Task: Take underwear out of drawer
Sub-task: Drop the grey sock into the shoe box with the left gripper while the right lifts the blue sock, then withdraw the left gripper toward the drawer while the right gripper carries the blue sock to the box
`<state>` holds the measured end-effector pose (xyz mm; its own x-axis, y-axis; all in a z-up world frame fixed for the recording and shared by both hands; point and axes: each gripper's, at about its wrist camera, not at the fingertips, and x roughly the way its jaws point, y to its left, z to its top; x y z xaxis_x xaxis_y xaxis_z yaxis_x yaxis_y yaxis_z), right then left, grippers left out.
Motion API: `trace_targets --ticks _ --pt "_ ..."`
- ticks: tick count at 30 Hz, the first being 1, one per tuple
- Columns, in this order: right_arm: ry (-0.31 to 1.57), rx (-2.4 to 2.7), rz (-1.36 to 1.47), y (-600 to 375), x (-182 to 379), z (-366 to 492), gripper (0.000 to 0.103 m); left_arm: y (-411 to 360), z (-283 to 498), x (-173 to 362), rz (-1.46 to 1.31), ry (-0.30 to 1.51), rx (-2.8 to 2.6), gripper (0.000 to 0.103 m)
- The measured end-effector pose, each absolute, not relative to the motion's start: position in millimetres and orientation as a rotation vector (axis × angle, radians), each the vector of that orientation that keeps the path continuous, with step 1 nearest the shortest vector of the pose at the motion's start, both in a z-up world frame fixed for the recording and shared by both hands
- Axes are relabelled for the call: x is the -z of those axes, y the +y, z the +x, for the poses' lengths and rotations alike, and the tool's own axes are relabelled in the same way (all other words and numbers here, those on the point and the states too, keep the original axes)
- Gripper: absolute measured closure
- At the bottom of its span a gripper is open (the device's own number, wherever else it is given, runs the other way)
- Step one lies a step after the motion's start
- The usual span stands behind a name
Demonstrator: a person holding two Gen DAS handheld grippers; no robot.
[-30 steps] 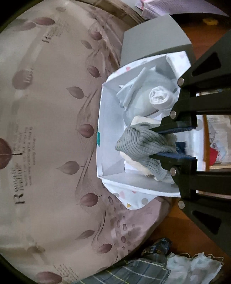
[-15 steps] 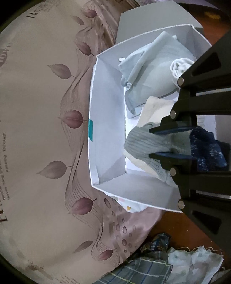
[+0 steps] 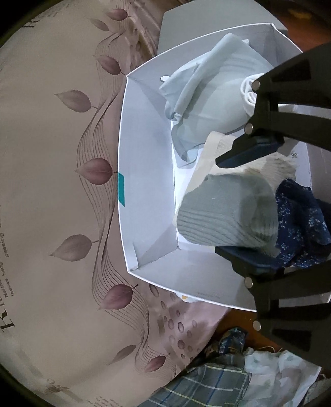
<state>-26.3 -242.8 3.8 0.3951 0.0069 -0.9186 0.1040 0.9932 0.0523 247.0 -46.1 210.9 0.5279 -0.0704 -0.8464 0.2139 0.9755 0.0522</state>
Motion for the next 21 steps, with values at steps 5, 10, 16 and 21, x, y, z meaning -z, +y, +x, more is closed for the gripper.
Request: trace_targets --ticks 5,10,16,21 --pt "1.156 0.064 0.105 -242 -5 -26 0.065 -40 244 -218 0.104 0.992 0.179 0.04" --pt "1.153 0.058 0.106 -241 -6 -26 0.065 -39 234 -227 0.118 0.978 0.184 0.04" --pt "1.145 0.07 0.105 -242 -7 -24 0.065 -33 218 -240 0.108 0.945 0.189 0.04" --pt "1.14 0.076 0.107 -242 -8 -23 0.065 -27 197 -255 0.108 0.891 0.191 0.04"
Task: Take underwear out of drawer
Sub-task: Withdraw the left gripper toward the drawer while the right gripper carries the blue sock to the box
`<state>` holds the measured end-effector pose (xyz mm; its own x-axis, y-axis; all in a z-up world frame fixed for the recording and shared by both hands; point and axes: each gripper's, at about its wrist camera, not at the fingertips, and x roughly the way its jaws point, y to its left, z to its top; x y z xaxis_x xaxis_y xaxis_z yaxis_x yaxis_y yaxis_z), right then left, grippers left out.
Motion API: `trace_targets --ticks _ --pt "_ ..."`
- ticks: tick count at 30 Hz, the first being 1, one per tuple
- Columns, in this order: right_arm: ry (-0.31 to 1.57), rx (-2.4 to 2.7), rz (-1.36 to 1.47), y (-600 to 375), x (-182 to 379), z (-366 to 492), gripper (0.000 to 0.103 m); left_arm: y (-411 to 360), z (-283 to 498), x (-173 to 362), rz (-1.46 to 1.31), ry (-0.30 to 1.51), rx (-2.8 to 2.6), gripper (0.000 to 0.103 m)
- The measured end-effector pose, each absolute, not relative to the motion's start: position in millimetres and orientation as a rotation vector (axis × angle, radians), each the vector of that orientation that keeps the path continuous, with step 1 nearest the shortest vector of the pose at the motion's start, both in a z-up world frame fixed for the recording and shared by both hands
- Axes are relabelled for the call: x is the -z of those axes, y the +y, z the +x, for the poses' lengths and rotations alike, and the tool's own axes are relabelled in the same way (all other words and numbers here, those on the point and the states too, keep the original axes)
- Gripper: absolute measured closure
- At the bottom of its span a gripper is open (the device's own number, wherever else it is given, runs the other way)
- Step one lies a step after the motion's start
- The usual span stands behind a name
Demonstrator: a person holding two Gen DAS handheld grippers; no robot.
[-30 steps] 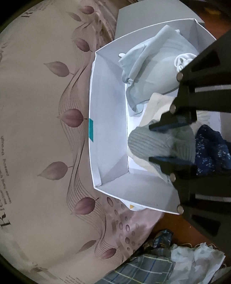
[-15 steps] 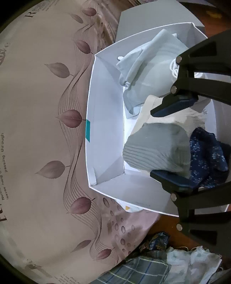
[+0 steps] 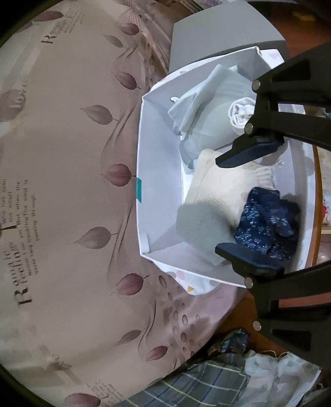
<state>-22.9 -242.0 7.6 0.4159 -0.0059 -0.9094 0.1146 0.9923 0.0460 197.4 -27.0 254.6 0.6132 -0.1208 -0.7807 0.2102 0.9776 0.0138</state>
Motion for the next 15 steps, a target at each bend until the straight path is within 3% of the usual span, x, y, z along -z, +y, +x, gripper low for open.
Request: trace_targets --ticks 15 --pt "1.115 0.091 0.122 -243 -11 -23 0.065 5 108 -246 0.15 0.81 0.113 0.04"
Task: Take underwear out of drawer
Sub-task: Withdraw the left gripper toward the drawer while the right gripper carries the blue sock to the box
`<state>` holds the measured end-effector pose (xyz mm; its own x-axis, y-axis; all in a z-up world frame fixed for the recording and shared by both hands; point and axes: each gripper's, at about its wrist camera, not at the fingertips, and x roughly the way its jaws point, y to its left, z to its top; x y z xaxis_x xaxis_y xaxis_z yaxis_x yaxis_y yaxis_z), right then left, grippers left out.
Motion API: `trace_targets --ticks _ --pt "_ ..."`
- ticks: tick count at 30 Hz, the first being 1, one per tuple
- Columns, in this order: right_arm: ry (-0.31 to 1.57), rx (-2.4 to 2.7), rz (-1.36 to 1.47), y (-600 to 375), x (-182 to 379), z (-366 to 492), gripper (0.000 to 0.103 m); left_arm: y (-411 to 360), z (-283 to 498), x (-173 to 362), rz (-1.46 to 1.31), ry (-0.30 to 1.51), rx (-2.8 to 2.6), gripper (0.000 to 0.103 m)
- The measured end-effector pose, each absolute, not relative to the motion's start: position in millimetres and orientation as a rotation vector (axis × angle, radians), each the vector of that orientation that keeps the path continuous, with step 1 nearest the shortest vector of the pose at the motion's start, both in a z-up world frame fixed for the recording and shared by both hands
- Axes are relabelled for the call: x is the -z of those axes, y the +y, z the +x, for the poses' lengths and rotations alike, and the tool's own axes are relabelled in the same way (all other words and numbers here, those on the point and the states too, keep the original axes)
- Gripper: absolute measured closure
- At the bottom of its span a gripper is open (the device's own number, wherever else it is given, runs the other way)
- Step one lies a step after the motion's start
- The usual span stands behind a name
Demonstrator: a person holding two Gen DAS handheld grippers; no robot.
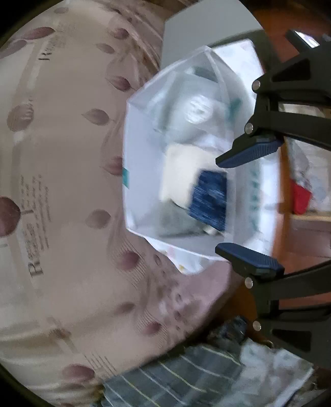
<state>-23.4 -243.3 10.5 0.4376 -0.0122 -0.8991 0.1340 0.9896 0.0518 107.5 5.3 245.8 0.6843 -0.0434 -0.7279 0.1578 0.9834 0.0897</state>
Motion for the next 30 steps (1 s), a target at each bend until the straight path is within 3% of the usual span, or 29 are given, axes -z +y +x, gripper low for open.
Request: trace_targets --ticks 10,30 --pt "1.074 0.095 0.126 -244 -18 -24 0.065 32 41 -177 0.089 0.864 0.069 0.04" --pt "0.975 0.063 0.101 -243 -49 -30 0.065 83 19 -88 -0.02 0.878 -0.116 0.04"
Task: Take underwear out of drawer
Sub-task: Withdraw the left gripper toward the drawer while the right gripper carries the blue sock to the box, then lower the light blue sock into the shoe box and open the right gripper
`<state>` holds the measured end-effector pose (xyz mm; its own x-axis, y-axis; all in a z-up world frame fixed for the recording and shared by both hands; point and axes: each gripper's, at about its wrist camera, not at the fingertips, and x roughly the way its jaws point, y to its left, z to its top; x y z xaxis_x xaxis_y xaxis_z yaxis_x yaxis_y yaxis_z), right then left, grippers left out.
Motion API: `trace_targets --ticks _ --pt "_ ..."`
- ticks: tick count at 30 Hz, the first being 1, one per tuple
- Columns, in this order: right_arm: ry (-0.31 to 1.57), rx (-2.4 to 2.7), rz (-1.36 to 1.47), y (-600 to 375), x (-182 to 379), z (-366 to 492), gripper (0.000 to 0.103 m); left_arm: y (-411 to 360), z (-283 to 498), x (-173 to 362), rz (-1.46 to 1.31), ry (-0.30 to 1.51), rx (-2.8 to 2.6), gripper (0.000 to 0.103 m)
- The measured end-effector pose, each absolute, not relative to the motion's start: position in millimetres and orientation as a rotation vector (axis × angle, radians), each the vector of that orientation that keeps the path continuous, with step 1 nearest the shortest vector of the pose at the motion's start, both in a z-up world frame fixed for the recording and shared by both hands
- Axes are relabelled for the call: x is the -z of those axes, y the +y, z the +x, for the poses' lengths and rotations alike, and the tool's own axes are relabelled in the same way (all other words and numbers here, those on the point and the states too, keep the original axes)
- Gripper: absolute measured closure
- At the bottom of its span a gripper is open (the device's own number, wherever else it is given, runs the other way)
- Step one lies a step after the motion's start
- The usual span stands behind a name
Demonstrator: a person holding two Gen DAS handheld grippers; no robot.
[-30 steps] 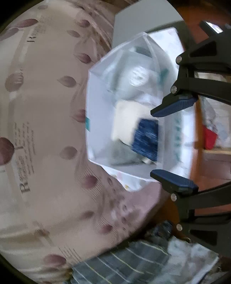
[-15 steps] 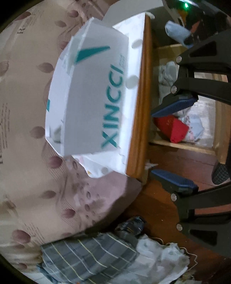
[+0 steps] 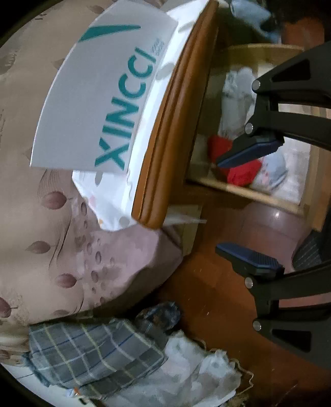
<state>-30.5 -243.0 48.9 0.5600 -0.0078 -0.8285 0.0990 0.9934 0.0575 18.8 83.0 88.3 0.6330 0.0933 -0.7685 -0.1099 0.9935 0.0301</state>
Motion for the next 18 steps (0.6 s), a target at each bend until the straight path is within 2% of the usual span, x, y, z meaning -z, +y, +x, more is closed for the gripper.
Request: trace_targets --ticks 8,18 --pt "0.951 0.079 0.131 -259 -94 -26 0.065 104 21 -83 -0.003 0.869 -0.274 0.04" --pt "0.783 0.018 0.036 -238 -216 22 0.065 139 20 -85 -0.113 0.875 -0.396 0.04"
